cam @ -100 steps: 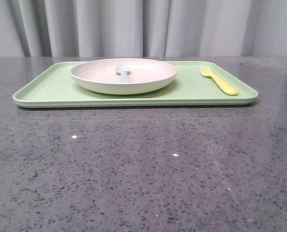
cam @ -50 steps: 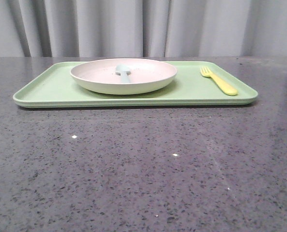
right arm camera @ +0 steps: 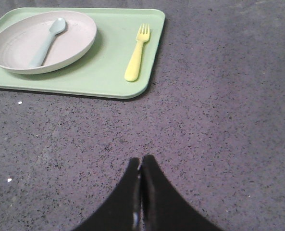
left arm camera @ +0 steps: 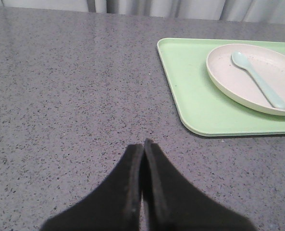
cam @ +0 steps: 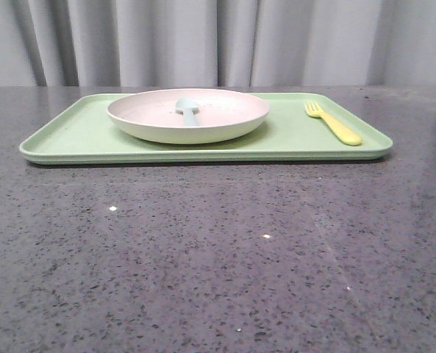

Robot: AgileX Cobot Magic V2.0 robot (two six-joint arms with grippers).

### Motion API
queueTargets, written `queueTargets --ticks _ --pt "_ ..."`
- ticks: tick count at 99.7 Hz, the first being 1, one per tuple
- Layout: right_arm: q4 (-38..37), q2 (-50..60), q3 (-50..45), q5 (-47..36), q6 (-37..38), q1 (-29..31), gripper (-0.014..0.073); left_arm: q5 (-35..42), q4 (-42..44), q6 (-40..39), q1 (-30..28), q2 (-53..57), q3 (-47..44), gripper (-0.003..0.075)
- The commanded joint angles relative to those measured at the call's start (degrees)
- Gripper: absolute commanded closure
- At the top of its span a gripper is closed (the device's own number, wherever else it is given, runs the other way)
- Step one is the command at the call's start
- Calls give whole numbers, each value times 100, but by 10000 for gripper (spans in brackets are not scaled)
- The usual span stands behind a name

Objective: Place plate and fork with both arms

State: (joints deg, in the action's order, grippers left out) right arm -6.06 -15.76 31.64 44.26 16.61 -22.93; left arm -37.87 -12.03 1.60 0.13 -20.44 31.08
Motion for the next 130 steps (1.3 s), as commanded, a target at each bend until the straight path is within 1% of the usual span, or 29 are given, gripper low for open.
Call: queueTargets --ticks 1,67,95,100,107,119,126,130 --pt "-122 -54 127 -379 -4 28 662 432 -75 -2 -5 -48 140 741" --pt "-122 -54 127 -379 -4 28 662 432 -75 -2 -5 -48 140 741" --pt "-122 -54 127 -379 -4 28 662 547 -31 -2 -5 -10 -53 741" --pt "-122 -54 127 -379 -4 28 662 682 71 -2 -5 59 -152 741" --pt "-122 -54 127 -379 -4 28 662 1063 213 -2 -5 179 -356 741" --pt "-122 -54 127 -379 -4 28 662 2214 532 -2 -5 412 -899 741" --pt "-122 -54 127 -379 -4 28 662 2734 618 -2 -5 573 -1192 741" --pt "-122 -54 127 -379 -4 28 662 2893 618 -2 -5 668 -1322 741"
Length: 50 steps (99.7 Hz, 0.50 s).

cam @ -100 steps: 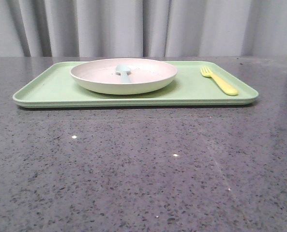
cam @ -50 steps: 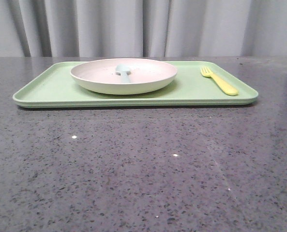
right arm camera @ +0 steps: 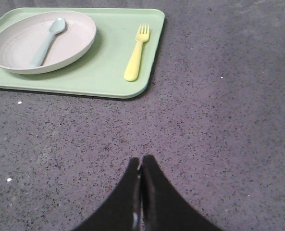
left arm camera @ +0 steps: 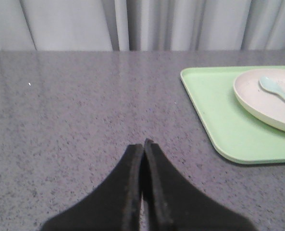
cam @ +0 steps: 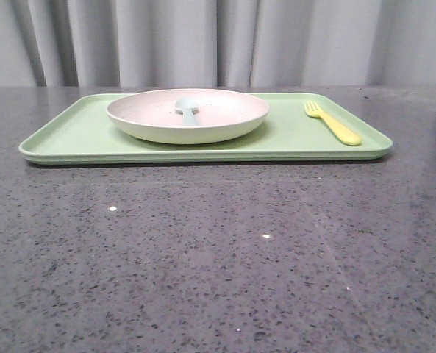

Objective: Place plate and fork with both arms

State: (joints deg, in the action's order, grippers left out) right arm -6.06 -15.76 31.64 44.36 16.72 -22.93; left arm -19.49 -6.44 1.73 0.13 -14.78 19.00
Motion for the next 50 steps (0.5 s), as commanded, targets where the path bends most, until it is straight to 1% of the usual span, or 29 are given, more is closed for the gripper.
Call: queueTargets --ticks 1,6,43,50 --pt "-122 -54 127 -389 -16 28 662 1102 58 -15 -5 118 -164 741" --pt "-122 -54 127 -389 -16 28 662 1201 58 -15 -5 219 -321 741" --pt "-122 -54 127 -389 -16 28 662 1212 71 -15 -5 1108 -1361 741" --pt "-122 -54 127 -389 -16 28 662 1351 71 -15 -5 1289 -1566 741"
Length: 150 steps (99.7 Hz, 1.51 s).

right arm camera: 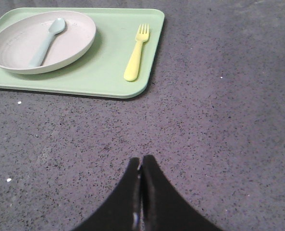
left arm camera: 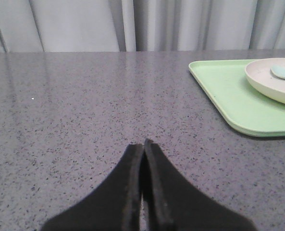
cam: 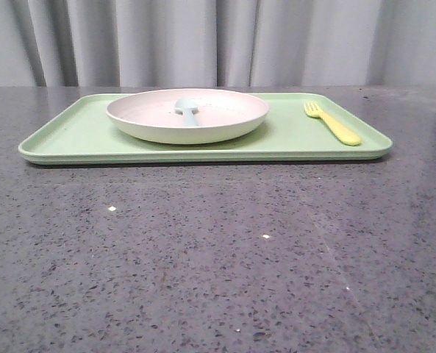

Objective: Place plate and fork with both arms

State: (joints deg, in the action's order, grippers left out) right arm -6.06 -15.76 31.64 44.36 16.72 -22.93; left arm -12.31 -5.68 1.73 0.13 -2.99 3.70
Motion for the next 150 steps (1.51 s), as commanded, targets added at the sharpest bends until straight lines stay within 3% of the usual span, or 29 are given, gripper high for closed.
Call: queueTargets --ticks 1,13,30,150 --pt "-122 -54 127 -389 -16 28 662 658 -5 -15 -5 145 -58 741" --pt "-122 -54 127 -389 -16 28 662 1124 -141 -15 -5 504 -451 741" --pt "-122 -54 127 -377 -16 28 662 803 -243 -15 -5 496 -439 741" --pt "-122 -54 127 -377 -16 28 662 780 -243 -15 -5 496 -439 741"
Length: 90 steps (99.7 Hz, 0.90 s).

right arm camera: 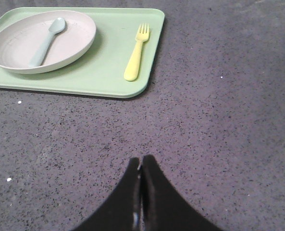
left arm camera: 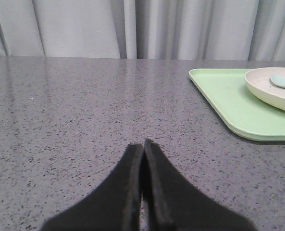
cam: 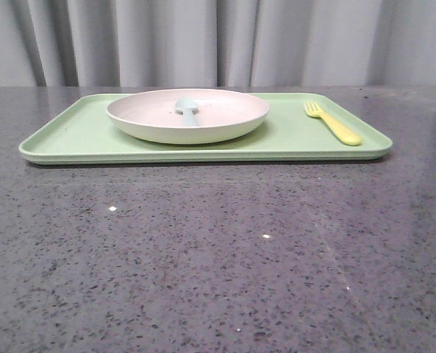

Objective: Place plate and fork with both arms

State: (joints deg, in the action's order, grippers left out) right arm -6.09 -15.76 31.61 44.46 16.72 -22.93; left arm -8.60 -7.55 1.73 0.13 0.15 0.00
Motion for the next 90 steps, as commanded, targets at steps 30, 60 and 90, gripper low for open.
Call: queueTargets --ticks 30,60,90 --pt "-216 -54 130 -387 -16 28 662 409 -55 -15 -5 182 -70 741" --pt "-371 -54 -394 -807 -16 164 662 409 -55 -15 -5 182 -70 741" --pt "-350 64 -1035 -2715 -636 920 662 409 -55 -15 -5 182 -70 741"
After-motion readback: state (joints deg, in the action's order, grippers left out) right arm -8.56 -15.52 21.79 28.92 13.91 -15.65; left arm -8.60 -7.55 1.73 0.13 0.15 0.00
